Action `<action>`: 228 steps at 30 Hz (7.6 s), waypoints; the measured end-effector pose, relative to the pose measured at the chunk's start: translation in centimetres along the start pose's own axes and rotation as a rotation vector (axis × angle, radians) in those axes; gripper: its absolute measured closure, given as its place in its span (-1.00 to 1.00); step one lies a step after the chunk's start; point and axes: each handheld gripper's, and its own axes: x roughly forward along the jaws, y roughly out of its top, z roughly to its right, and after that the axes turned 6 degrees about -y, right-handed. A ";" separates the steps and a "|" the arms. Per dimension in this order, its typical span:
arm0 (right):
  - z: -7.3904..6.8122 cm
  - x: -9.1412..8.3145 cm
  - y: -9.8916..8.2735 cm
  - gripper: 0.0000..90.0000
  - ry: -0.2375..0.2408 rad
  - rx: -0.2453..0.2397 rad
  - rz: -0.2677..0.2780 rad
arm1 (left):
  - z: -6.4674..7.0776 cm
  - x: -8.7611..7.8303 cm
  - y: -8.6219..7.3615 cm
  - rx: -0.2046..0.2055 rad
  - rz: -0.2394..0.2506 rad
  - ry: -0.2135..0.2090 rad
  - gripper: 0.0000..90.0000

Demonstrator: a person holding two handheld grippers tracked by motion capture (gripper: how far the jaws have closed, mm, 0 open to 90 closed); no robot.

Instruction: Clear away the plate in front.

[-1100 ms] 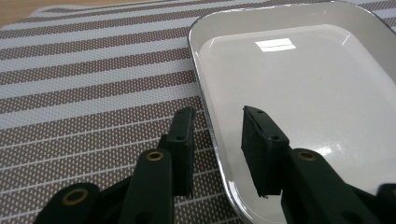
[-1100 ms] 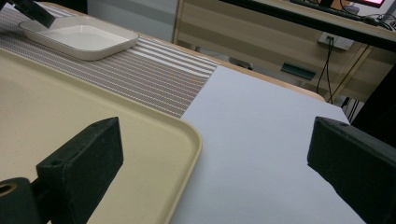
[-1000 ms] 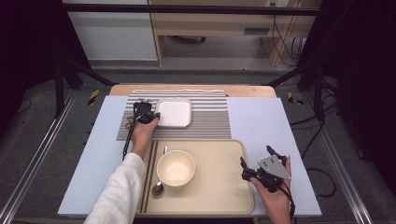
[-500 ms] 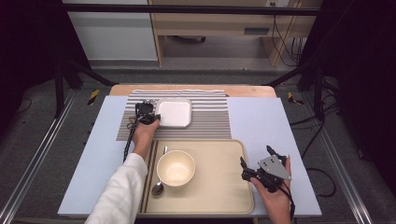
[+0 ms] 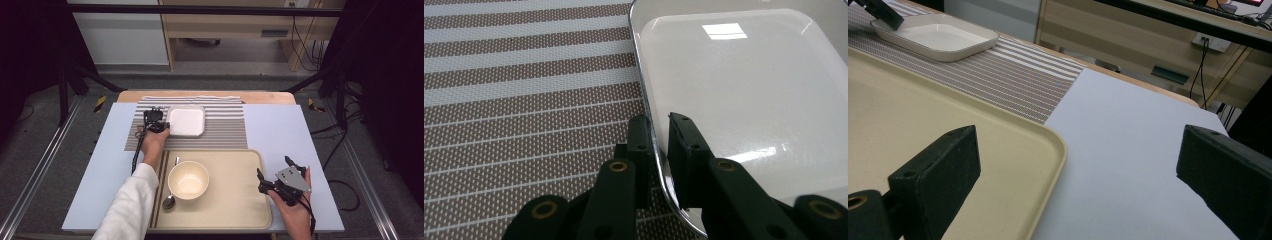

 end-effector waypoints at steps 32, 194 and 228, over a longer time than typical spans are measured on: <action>0.0 0.0 0.1 -0.91 -0.003 0.007 0.004 | 2.5 -4.9 2.3 0.010 0.192 -0.052 0.98; -2.7 -2.1 0.0 0.97 0.047 0.556 -0.429 | -1.8 -20.3 -8.0 0.141 0.490 -0.069 -0.63; -1.5 -1.6 -0.7 -0.21 -0.012 0.477 -0.235 | -3.8 -18.0 -9.3 0.163 0.454 -0.046 -0.75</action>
